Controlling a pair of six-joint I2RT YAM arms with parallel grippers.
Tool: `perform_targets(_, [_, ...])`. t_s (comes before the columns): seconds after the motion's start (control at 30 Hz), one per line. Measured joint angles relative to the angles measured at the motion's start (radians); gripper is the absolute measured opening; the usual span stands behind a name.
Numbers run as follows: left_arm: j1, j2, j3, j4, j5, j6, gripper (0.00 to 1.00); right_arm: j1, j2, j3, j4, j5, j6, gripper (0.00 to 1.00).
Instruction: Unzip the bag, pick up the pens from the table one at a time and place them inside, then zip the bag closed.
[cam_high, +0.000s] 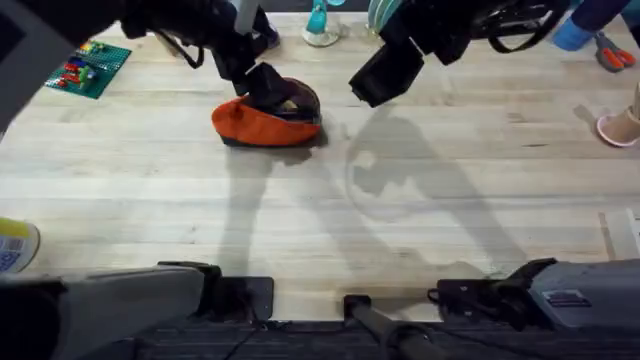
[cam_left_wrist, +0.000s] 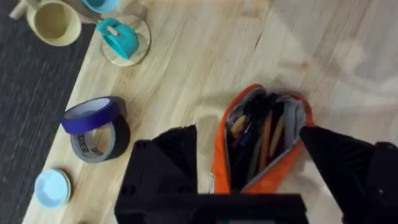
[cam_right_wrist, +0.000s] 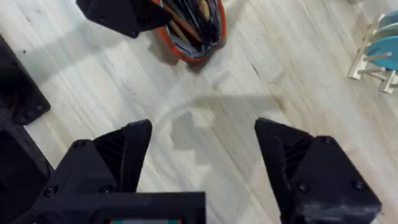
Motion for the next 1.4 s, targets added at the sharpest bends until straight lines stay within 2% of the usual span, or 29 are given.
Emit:
perform_targets(0.17, [0.000, -0.054, 0.000, -0.056, -0.005, -0.043, 0.995, 0.000, 0.000, 0.000, 0.000, 0.000, 0.000, 0.996])
perform_targets(0.33, [0.001, -0.112, 0.000, -0.130, -0.058, -0.092, 0.995, 0.000, 0.000, 0.000, 0.000, 0.000, 0.000, 0.995])
perform_targets(0.5, [0.025, -0.177, 0.000, -0.204, -0.079, -0.121, 0.995, 0.000, 0.000, 0.000, 0.000, 0.000, 0.000, 0.996])
perform_targets(0.63, [0.102, -0.229, 0.000, -0.264, -0.067, -0.158, 0.995, 0.000, 0.000, 0.000, 0.000, 0.000, 0.000, 0.996])
perform_targets(0.8, [0.235, -0.279, 0.000, -0.334, 0.008, -0.175, 0.995, 0.000, 0.000, 0.000, 0.000, 0.000, 0.000, 0.995])
perform_targets(0.9, [0.309, -0.290, 0.000, -0.339, 0.062, -0.179, 0.995, 0.000, 0.000, 0.000, 0.000, 0.000, 0.000, 0.995])
perform_targets(1.03, [0.387, -0.290, 0.000, -0.339, 0.135, -0.160, 0.995, 0.000, 0.000, 0.000, 0.000, 0.000, 0.000, 0.995])
perform_targets(1.27, [0.468, -0.290, 0.000, -0.338, 0.201, -0.095, 0.995, 0.000, 0.000, 0.000, 0.000, 0.000, 0.000, 0.996])
perform_targets(1.4, [0.504, -0.283, 0.000, -0.362, 0.230, -0.032, 0.995, 0.000, 0.000, 0.000, 0.000, 0.000, 0.000, 0.996])
